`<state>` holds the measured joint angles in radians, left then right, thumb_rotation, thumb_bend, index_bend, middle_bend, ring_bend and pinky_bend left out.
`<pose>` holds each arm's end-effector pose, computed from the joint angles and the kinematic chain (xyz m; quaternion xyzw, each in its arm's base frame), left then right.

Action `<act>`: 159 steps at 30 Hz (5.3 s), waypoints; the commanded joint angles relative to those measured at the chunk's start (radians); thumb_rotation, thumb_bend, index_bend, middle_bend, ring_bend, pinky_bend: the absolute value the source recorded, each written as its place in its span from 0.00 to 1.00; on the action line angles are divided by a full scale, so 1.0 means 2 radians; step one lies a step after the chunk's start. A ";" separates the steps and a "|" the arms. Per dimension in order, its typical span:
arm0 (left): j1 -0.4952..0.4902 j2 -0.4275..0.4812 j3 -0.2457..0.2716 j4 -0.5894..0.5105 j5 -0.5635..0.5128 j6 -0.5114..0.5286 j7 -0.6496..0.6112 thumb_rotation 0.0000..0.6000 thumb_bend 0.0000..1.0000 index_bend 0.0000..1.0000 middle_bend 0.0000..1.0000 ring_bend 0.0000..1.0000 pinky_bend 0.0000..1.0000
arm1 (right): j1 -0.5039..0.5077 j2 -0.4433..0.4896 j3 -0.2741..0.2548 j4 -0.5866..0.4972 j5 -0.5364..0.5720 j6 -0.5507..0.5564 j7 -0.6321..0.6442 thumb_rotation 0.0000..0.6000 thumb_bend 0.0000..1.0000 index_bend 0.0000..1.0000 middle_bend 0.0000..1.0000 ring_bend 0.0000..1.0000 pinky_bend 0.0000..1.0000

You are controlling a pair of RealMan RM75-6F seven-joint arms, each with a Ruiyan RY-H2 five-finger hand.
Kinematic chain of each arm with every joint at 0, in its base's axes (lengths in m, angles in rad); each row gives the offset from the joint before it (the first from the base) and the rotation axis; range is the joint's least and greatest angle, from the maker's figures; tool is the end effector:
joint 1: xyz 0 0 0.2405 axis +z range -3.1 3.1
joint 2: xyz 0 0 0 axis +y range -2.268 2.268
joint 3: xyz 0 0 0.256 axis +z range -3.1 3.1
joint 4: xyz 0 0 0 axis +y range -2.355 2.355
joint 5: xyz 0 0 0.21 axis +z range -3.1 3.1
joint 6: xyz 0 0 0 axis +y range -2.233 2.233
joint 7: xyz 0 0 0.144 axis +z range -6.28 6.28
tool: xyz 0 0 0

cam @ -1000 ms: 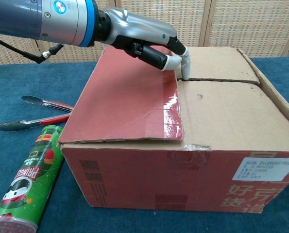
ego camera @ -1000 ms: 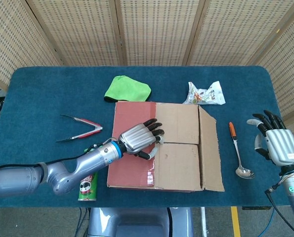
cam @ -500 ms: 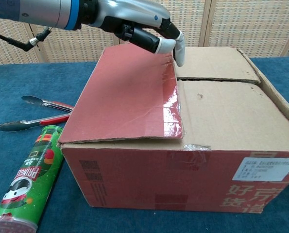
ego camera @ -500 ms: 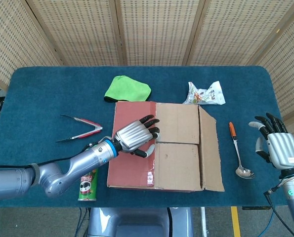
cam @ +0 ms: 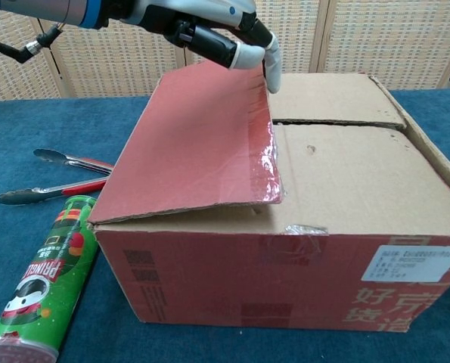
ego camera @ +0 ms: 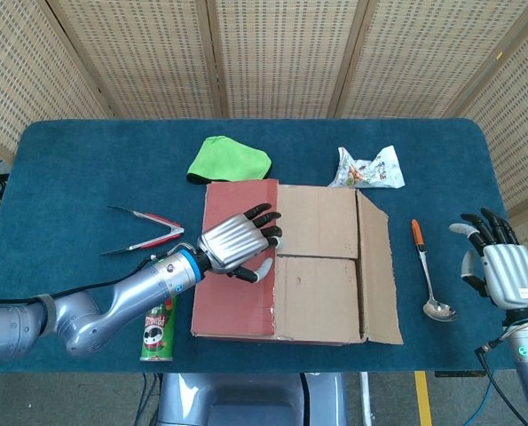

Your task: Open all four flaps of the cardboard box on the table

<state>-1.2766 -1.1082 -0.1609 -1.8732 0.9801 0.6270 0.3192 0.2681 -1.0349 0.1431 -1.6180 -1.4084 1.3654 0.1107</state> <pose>0.0232 0.3422 0.0536 -0.8862 -0.2199 -0.3278 0.2426 -0.2835 -0.2562 0.1897 0.5951 -0.3723 0.4380 0.5616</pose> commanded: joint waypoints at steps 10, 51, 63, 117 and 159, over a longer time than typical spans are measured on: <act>-0.006 0.034 0.002 -0.014 -0.013 -0.009 -0.002 0.16 0.64 0.29 0.25 0.07 0.00 | -0.001 -0.002 0.003 0.003 0.000 -0.002 0.004 1.00 0.83 0.25 0.17 0.00 0.09; 0.112 0.251 -0.028 -0.115 0.112 0.001 -0.129 0.16 0.62 0.29 0.25 0.08 0.00 | 0.017 -0.009 0.014 -0.008 -0.004 -0.022 -0.009 1.00 0.83 0.25 0.17 0.00 0.09; 0.186 0.315 -0.022 -0.129 0.207 0.036 -0.193 0.16 0.62 0.29 0.25 0.08 0.00 | 0.024 -0.010 0.016 -0.015 -0.005 -0.029 -0.017 1.00 0.83 0.25 0.17 0.00 0.09; 0.107 -0.023 0.009 -0.026 -0.073 0.155 0.196 0.66 0.25 0.00 0.00 0.00 0.00 | 0.009 -0.011 0.007 0.004 -0.002 -0.020 0.001 1.00 0.83 0.24 0.17 0.00 0.09; 0.085 -0.142 0.009 0.051 -0.086 0.236 0.256 0.76 0.27 0.00 0.00 0.00 0.00 | -0.018 0.005 0.007 0.015 0.002 0.003 0.033 1.00 0.83 0.24 0.17 0.00 0.09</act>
<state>-1.1112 -1.3874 -0.1383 -1.7735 0.8017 1.0928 0.8379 0.2338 -1.0248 0.1577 -1.5864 -1.4041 1.3703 0.1761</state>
